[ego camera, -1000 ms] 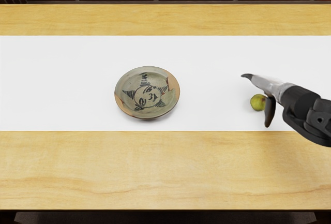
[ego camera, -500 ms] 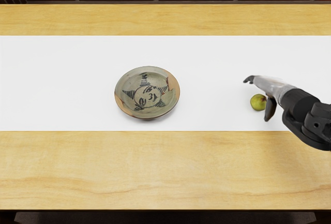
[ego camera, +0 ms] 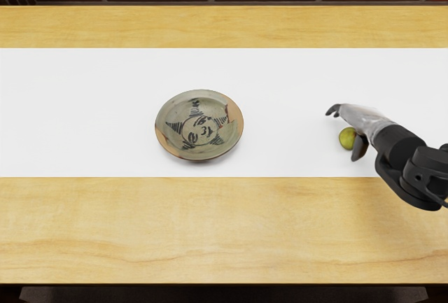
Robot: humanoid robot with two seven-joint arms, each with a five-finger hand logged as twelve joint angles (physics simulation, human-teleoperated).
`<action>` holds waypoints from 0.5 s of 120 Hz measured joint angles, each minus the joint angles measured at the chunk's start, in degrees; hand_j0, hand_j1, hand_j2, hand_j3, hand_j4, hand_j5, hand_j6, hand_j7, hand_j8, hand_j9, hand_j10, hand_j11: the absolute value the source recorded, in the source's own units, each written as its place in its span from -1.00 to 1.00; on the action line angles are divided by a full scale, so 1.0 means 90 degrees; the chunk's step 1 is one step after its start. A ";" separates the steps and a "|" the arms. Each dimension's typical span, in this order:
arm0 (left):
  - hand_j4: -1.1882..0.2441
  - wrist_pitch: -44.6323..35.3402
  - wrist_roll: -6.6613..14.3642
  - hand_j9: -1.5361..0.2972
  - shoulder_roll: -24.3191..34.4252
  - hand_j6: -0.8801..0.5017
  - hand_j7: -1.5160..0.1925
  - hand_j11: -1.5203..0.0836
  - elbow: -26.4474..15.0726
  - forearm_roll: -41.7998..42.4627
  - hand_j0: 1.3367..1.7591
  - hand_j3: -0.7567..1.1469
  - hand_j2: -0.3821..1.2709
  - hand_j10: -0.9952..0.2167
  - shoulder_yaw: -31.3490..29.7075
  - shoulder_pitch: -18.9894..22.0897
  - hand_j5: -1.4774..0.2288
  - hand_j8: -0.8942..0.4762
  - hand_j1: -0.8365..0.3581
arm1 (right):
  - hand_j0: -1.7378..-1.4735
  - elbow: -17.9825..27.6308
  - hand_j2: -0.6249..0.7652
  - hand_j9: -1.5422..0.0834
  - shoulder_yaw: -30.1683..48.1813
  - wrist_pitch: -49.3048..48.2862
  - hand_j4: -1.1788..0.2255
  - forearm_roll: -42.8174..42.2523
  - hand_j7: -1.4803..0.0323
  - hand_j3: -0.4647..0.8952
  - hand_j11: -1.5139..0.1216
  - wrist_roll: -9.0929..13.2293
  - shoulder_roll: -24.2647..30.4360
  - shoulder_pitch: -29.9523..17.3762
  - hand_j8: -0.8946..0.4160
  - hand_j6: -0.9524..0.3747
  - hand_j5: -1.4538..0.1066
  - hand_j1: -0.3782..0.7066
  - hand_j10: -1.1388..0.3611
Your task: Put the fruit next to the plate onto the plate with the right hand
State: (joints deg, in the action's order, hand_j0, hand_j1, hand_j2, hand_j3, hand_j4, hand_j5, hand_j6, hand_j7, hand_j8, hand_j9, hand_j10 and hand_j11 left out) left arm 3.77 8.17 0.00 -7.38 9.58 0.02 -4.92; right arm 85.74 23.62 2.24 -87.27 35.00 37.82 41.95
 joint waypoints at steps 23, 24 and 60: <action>0.63 -0.0002 0.0000 0.65 0.0000 0.24 0.74 0.86 0.0000 0.0000 0.52 -0.21 -0.53 0.61 0.0000 0.0000 0.70 0.27 0.94 | -0.40 0.0089 -0.18 0.40 0.0004 -0.0012 0.23 0.0018 0.43 -0.32 0.36 0.0000 0.0027 -0.0060 -0.11 -0.04 0.35 -0.27 0.10; 0.63 -0.0002 0.0000 0.65 0.0000 0.24 0.74 0.86 0.0000 0.0000 0.52 -0.21 -0.53 0.61 0.0000 0.0000 0.70 0.27 0.94 | -0.40 0.0096 -0.18 0.40 0.0004 -0.0014 0.23 0.0021 0.43 -0.32 0.36 0.0000 0.0035 -0.0061 -0.11 -0.04 0.35 -0.27 0.10; 0.63 -0.0004 0.0000 0.65 0.0000 0.24 0.74 0.86 0.0000 0.0000 0.52 -0.21 -0.53 0.61 0.0001 0.0000 0.70 0.27 0.94 | -0.40 0.0270 -0.19 0.35 0.0294 -0.0547 0.18 0.0667 0.37 -0.32 0.30 0.0000 0.0436 0.0006 -0.17 -0.09 0.29 -0.19 0.05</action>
State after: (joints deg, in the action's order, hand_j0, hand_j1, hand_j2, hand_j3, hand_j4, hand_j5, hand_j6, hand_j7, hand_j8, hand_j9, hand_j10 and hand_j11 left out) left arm 3.74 8.17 0.00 -7.38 9.58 0.02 -4.92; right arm 88.17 26.27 -2.69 -81.27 35.00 41.74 42.01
